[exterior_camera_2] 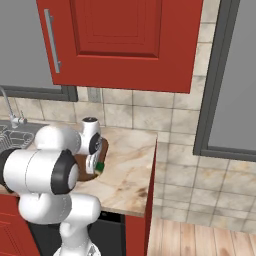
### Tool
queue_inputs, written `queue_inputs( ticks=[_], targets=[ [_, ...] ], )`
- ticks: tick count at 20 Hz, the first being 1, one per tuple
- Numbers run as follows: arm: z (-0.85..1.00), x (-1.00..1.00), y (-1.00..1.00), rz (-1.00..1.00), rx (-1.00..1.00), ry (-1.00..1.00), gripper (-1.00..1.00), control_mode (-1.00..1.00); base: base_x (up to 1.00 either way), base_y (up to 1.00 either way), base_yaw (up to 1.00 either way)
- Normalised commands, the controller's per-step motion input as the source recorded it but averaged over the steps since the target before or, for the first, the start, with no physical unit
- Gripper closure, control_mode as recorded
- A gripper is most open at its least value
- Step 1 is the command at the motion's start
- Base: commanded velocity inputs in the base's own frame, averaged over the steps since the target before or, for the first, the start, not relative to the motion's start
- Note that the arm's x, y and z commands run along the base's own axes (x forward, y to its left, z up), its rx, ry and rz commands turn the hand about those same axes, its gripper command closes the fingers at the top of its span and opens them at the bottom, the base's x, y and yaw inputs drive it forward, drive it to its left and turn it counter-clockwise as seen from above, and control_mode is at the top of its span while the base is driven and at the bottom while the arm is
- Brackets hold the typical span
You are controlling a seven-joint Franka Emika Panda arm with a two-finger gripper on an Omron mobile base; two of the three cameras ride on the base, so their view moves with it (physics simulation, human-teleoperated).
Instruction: Pick up the sponge from the counter and clean the cutting board by briefly scrubbing or pressing down on the cutting board. Once finished, release the sponge.
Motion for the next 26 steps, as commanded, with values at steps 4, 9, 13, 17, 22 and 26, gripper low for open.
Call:
queue_inputs(
  ticks=[4, 9, 13, 17, 22, 26],
  targets=[
    [-0.11, 0.09, 0.16, 0.03, -0.03, 0.02, 1.0, -1.0, 0.0, 0.0, 0.0],
    [-0.07, 0.02, 0.15, 0.0, -0.06, -0.1, 1.0, -1.0, 0.0, 0.0, 0.0],
    [-0.02, 0.1, 0.13, 0.0, -0.06, -0.12, 1.0, -1.0, 0.0, 0.0, 0.0],
    [0.0, 0.18, 0.07, 0.0, -0.06, -0.16, 1.0, -1.0, 0.0, 0.0, 0.0],
    [0.0, 0.35, 0.0, -0.01, -0.02, -0.13, 1.0, -1.0, 0.0, 0.0, 0.0],
    [0.0, 0.54, 0.0, 0.0, 0.0, -0.02, 1.0, -1.0, 0.0, 0.0, 0.0]
  ],
)
